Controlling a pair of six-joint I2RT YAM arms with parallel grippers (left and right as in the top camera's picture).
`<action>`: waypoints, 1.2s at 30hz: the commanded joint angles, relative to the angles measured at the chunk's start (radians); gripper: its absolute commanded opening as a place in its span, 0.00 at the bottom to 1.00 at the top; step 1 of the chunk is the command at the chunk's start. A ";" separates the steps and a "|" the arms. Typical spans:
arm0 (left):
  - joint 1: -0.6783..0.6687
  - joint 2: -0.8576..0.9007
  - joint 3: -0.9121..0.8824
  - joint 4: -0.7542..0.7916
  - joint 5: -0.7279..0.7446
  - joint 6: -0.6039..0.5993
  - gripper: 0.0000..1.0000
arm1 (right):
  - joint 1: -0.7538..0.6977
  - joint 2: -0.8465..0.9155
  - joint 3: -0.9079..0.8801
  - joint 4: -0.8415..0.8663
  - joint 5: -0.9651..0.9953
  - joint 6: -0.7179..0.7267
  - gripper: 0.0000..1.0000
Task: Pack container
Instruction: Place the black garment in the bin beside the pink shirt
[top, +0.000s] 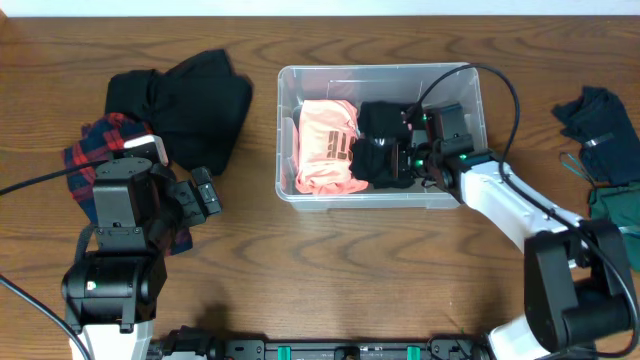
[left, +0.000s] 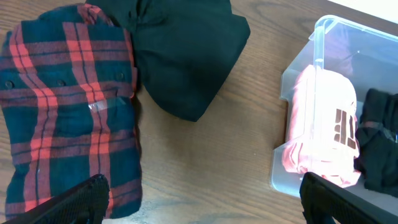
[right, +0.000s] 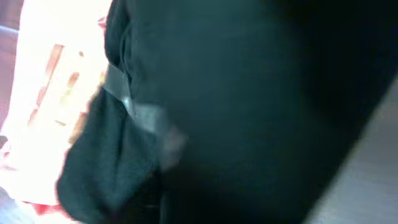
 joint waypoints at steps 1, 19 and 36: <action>-0.002 0.000 0.019 -0.002 -0.001 0.016 0.98 | 0.006 -0.028 0.021 -0.025 -0.007 0.019 0.99; -0.002 0.000 0.019 -0.002 -0.001 0.017 0.98 | -0.479 -0.406 0.277 -0.619 0.417 0.020 0.99; -0.002 0.008 0.019 0.008 -0.001 0.016 0.98 | -0.935 -0.226 0.047 -0.652 0.715 -0.050 0.99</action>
